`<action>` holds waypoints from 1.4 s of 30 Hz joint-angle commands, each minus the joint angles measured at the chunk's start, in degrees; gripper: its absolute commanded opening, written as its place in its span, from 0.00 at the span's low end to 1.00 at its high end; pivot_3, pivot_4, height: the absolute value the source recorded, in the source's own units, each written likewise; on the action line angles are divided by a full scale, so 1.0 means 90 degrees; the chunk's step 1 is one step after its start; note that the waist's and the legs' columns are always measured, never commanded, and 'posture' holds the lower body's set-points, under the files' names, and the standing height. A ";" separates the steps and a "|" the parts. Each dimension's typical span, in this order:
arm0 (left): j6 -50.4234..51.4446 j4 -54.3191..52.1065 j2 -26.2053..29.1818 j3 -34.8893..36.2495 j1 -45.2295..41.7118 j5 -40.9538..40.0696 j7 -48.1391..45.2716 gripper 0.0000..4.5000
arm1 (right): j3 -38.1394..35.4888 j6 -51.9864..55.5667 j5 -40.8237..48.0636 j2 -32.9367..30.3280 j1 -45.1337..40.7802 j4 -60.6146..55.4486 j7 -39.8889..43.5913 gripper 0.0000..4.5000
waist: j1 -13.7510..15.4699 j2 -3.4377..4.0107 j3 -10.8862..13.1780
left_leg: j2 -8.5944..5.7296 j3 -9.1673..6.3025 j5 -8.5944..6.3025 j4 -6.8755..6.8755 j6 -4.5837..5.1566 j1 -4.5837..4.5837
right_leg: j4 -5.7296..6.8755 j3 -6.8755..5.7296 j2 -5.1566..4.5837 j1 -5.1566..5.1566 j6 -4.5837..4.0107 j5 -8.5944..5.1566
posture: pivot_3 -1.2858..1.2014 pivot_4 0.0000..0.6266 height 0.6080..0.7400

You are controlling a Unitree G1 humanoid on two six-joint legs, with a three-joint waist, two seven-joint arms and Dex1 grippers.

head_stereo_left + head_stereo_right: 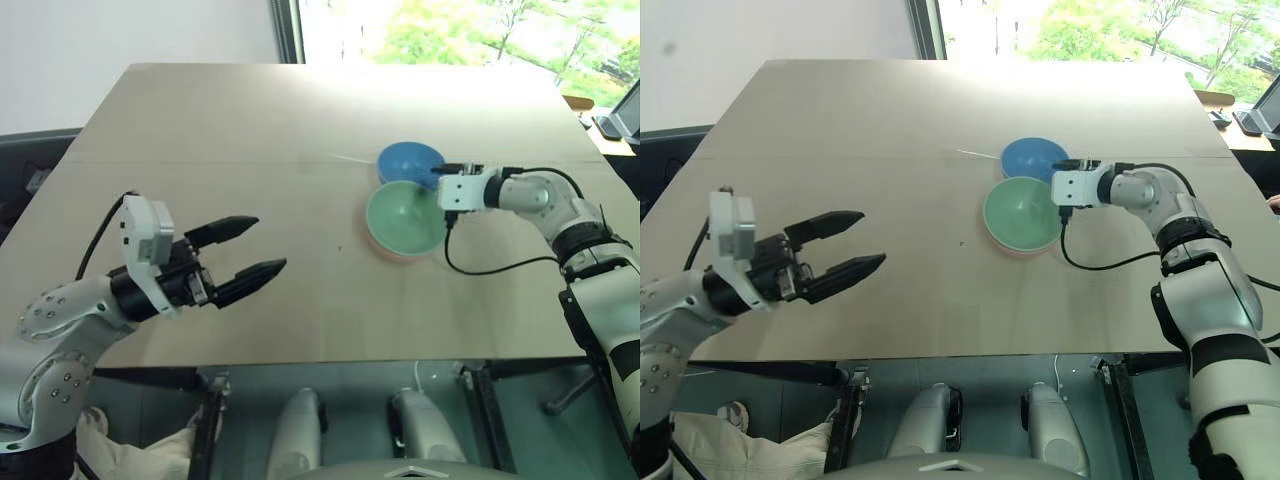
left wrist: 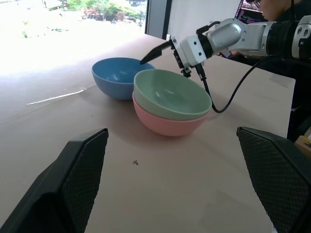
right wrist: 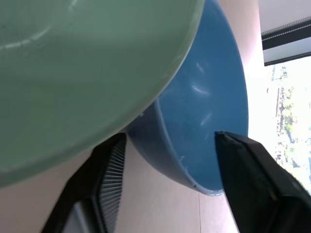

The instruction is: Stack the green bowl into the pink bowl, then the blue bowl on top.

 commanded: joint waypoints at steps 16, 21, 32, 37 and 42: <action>-0.0478 0.0309 0.0040 -0.0261 -0.0313 0.0210 -0.0149 1.00 | -0.0958 -0.0022 0.1658 -0.0860 -0.0118 -0.1304 0.2459 0.02 | 0.0011 0.0008 0.0005 | 0.0000 0.0000 -0.0011 -0.0002 0.0019 -0.0003 | -0.0003 0.0000 -0.0001 -0.0001 0.0000 0.0000 | 0.52 0.24 1.00; -0.0613 0.0498 0.0020 -0.0472 -0.0426 0.0353 -0.0256 1.00 | -0.1499 0.3084 0.3927 -0.1629 0.1434 -0.5432 0.4560 0.02 | 0.0060 0.0016 0.0008 | 0.0004 -0.0015 -0.0014 -0.0006 0.0025 -0.0006 | -0.0008 -0.0015 -0.0003 0.0005 0.0000 0.0000 | 0.52 0.24 1.00; -0.0755 0.0870 0.0046 -0.0716 -0.0720 0.0519 -0.0476 1.00 | -0.1896 0.7265 0.5344 -0.2591 0.3196 -1.0212 0.4353 0.02 | 0.0089 0.0025 0.0012 | 0.0003 -0.0019 -0.0015 0.0012 0.0026 -0.0007 | 0.0004 -0.0021 0.0004 0.0004 0.0000 -0.0001 | 0.52 0.24 1.00; -0.0759 0.0898 0.0106 -0.0699 -0.0737 0.0463 -0.0709 1.00 | -0.1695 0.7342 0.4967 -0.2388 0.3234 -1.0143 0.4032 0.41 | 0.0091 0.0024 0.0012 | 0.0002 -0.0017 -0.0015 0.0018 0.0026 -0.0010 | 0.0003 -0.0018 0.0004 0.0003 0.0001 -0.0001 | 0.52 0.24 1.00; -0.0740 0.0956 0.0214 -0.0592 -0.0656 0.0471 -0.0938 1.00 | -0.2175 0.7675 0.5152 -0.2330 0.3371 -1.0228 0.3657 0.88 | 0.0095 0.0024 0.0012 | 0.0002 -0.0017 -0.0015 0.0017 0.0026 -0.0014 | 0.0002 -0.0019 0.0004 0.0000 0.0001 -0.0002 | 0.52 0.24 1.00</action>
